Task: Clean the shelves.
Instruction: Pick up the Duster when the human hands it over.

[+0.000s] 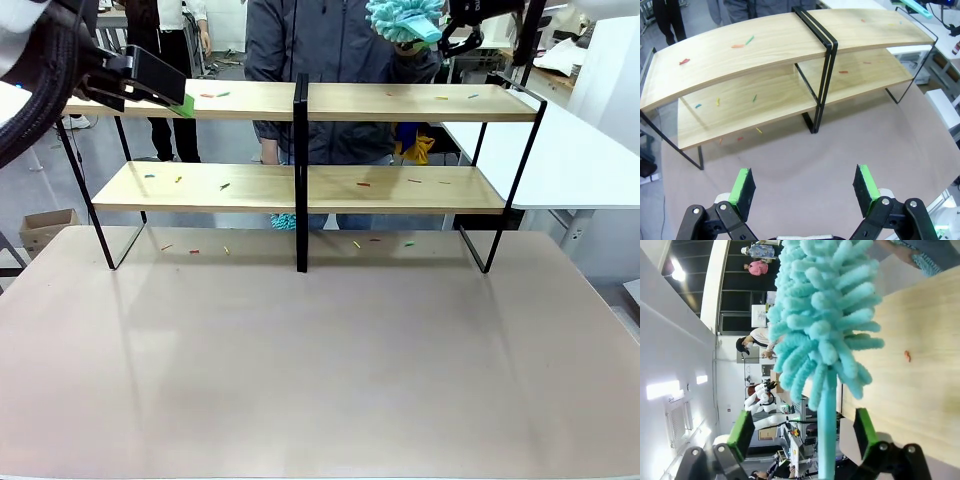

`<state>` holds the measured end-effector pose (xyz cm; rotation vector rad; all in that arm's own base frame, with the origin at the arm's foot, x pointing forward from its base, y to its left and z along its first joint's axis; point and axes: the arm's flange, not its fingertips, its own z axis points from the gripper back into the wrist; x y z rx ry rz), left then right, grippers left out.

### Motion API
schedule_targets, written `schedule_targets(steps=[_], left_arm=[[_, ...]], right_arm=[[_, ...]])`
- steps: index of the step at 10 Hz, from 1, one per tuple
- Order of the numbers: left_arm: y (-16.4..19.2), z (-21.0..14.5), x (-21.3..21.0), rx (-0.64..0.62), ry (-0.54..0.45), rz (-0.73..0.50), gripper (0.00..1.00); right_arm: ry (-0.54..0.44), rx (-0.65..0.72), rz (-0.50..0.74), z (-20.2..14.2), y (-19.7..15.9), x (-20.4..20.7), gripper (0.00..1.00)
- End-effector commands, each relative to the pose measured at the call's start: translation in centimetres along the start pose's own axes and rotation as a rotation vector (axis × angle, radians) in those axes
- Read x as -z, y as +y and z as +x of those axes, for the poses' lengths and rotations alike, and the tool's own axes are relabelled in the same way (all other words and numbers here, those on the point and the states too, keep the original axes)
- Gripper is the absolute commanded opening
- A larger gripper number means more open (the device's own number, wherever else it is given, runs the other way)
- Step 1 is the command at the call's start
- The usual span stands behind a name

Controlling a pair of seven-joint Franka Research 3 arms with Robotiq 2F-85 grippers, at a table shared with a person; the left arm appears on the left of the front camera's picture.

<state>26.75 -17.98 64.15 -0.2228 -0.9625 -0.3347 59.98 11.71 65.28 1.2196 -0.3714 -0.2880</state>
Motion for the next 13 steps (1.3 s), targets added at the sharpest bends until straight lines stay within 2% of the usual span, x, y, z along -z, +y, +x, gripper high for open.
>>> schedule_targets(steps=[1, 2, 3, 4, 5, 6, 7, 8, 9, 13], left_arm=[[0.0, 0.0, -0.2, 0.011, -0.002, 0.005, 1.00], [0.0, 0.0, -0.2, 0.011, -0.002, 0.005, 1.00], [0.0, 0.0, -0.2, 0.011, -0.002, 0.005, 1.00], [0.0, 0.0, -0.2, 0.011, -0.002, 0.005, 1.00], [0.0, 0.0, -0.2, 0.011, -0.002, 0.005, 1.00], [0.0, 0.0, -0.2, 0.011, -0.002, 0.005, 1.00], [0.0, 0.0, -0.2, 0.011, -0.002, 0.005, 1.00], [0.0, 0.0, -0.2, 0.011, -0.002, 0.005, 1.00], [0.0, 0.0, -0.2, 0.011, -0.002, 0.005, 1.00], [0.0, 0.0, -0.2, 0.011, -0.002, 0.005, 1.00]], right_arm=[[-0.009, 0.015, -0.018, -0.9, -0.4, -0.5, 1.00], [-0.013, 0.021, -0.030, -0.9, -0.7, -0.8, 1.00], [-0.007, 0.025, -0.036, -0.9, -0.8, -1.3, 0.44], [-0.006, 0.029, -0.041, -0.9, -0.8, -1.8, 0.44], [-0.006, 0.025, -0.051, -1.0, -0.8, -2.2, 0.00], [-0.003, 0.023, -0.051, -1.1, -0.8, -2.3, 0.39], [0.003, 0.020, -0.054, -1.2, -0.8, -2.3, 0.00], [0.014, 0.022, -0.059, -1.2, -0.9, -2.2, 0.16], [0.028, 0.023, -0.070, -1.3, -1.0, -2.0, 0.00], [0.036, 0.020, -0.076, -1.5, -1.1, -2.4, 0.00]])
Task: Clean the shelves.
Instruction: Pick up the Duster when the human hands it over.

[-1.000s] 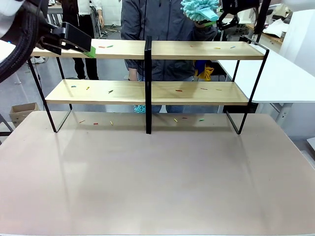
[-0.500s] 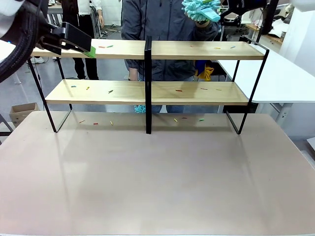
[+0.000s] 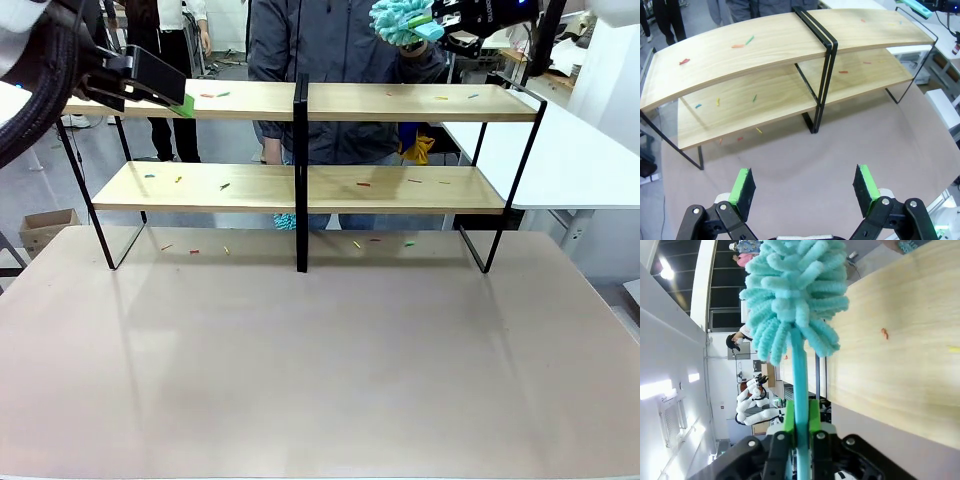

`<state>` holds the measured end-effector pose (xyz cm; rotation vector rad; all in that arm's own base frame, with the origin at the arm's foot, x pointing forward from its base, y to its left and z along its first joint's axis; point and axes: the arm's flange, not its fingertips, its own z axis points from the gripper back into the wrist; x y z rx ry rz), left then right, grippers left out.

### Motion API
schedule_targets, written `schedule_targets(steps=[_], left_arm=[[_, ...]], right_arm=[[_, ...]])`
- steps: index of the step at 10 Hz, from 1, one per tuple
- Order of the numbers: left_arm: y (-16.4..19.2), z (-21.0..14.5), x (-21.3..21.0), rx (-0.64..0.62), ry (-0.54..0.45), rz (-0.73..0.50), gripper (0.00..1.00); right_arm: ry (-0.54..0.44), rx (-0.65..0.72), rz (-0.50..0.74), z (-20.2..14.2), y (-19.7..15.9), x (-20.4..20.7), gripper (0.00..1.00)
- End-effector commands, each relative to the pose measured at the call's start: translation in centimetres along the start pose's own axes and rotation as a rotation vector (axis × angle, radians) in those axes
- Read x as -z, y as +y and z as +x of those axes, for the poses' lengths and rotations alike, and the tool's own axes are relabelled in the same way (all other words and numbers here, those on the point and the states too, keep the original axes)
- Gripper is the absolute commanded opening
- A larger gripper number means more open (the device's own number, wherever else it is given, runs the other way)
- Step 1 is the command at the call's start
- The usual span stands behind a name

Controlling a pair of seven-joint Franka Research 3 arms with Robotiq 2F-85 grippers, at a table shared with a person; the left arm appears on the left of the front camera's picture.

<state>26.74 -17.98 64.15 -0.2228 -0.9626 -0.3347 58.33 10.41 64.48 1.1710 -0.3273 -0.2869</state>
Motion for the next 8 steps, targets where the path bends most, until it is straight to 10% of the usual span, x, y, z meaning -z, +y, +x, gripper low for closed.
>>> schedule_targets(steps=[1, 5, 8], left_arm=[[0.0, 0.0, -0.2, 0.010, -0.002, 0.005, 1.00], [0.0, 0.0, -0.2, 0.010, -0.002, 0.005, 1.00], [0.0, 0.0, -0.2, 0.010, -0.002, 0.005, 1.00]], right_arm=[[-0.004, 0.008, -0.019, -0.6, 0.0, -1.3, 0.00], [0.026, -0.056, -0.067, -2.0, 0.1, -3.9, 0.00], [0.108, -0.213, -0.174, -6.1, 1.1, -14.1, 0.00]])
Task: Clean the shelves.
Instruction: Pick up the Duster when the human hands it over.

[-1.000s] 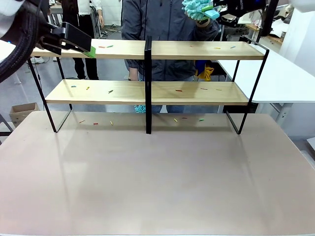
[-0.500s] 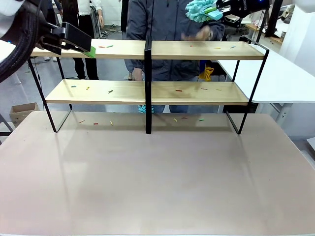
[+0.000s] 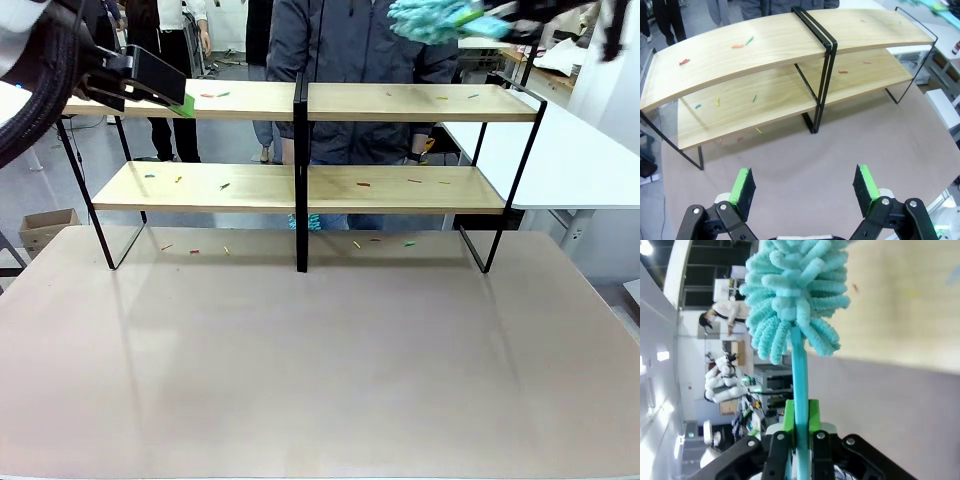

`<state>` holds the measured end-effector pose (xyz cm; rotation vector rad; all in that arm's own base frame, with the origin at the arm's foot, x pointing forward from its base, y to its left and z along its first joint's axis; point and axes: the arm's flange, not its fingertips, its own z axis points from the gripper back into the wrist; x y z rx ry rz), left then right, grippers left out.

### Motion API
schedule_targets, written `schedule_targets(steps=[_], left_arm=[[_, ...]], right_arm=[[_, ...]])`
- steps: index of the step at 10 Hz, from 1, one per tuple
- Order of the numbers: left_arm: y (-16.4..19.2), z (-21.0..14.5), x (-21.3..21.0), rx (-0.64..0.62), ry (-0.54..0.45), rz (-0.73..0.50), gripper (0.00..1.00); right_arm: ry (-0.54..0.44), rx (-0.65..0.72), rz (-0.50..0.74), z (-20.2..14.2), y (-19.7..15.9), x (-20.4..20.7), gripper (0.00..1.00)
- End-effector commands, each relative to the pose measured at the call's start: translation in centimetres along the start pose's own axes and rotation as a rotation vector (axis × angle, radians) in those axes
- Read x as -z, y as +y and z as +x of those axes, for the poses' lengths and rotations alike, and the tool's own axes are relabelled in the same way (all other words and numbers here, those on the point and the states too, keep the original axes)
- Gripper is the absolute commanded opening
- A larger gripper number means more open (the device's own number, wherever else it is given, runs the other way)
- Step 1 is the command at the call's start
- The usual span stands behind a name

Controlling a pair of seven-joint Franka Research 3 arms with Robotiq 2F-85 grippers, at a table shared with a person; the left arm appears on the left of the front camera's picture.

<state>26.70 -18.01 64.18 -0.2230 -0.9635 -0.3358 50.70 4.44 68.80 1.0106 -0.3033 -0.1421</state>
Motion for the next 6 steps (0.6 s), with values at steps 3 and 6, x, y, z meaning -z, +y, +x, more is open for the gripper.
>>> schedule_targets(steps=[3, 6], left_arm=[[0.1, 0.0, -0.1, 0.009, -0.001, 0.005, 1.00], [0.1, 0.0, -0.1, 0.009, -0.001, 0.005, 1.00]], right_arm=[[0.067, -0.176, -0.119, -10.2, -4.8, -16.9, 0.00], [0.105, -0.254, -0.140, -18.2, -9.8, -25.3, 0.00]])
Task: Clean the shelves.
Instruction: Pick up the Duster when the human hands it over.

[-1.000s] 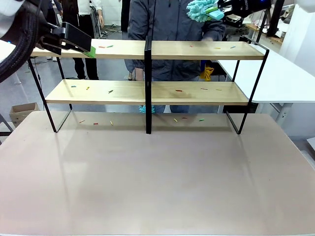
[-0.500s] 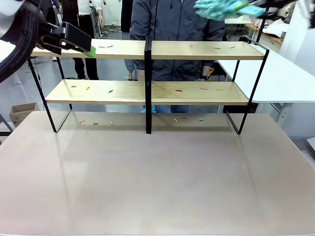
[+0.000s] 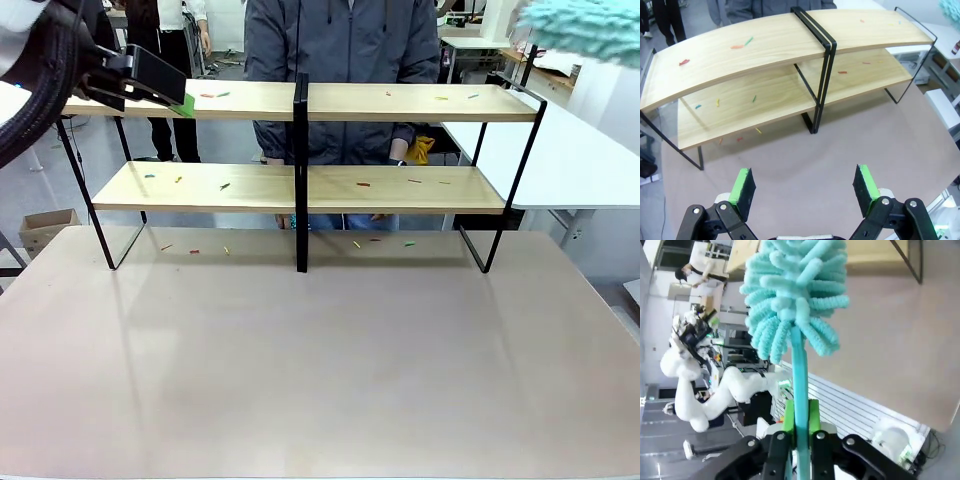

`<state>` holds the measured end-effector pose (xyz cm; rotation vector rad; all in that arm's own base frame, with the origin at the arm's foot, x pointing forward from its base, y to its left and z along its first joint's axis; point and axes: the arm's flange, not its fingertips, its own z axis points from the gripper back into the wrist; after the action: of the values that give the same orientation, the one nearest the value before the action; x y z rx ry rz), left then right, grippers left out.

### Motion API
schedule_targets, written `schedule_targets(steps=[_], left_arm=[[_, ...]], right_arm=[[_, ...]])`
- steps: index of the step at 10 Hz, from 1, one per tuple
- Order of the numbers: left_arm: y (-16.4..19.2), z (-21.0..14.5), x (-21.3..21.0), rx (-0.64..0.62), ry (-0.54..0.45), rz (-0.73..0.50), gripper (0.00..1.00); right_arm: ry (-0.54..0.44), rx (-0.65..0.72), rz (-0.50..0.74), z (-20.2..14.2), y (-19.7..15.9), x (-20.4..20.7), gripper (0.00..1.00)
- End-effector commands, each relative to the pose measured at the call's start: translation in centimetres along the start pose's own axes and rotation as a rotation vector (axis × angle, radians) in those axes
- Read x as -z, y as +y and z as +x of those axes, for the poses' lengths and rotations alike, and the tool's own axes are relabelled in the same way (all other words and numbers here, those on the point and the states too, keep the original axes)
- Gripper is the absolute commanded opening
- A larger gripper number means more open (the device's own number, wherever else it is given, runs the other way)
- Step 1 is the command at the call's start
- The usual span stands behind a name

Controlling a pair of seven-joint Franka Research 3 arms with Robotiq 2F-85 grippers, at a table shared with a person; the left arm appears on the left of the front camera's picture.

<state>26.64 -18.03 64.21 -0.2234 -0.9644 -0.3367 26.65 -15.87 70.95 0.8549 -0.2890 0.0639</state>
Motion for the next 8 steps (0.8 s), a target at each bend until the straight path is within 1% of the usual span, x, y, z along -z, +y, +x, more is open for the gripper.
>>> schedule_targets(steps=[1, 2, 3, 4, 8], left_arm=[[0.1, 0.0, -0.1, 0.009, 0.000, 0.006, 1.00], [0.1, 0.0, -0.1, 0.009, 0.000, 0.006, 1.00], [0.1, 0.0, -0.1, 0.009, 0.000, 0.006, 1.00], [0.1, 0.0, -0.1, 0.009, 0.000, 0.006, 1.00], [0.1, 0.0, -0.1, 0.009, 0.000, 0.006, 1.00]], right_arm=[[-0.023, -0.065, -0.045, -4.9, -3.1, -1.0, 0.00], [-0.035, -0.024, -0.091, -7.7, -4.9, -1.4, 0.00], [-0.118, 0.013, -0.101, -9.5, -6.6, -1.3, 0.00], [-0.008, -0.021, -0.045, -5.9, -3.5, -2.3, 0.00], [-0.008, -0.021, -0.045, -5.9, -3.5, -2.3, 0.00]])
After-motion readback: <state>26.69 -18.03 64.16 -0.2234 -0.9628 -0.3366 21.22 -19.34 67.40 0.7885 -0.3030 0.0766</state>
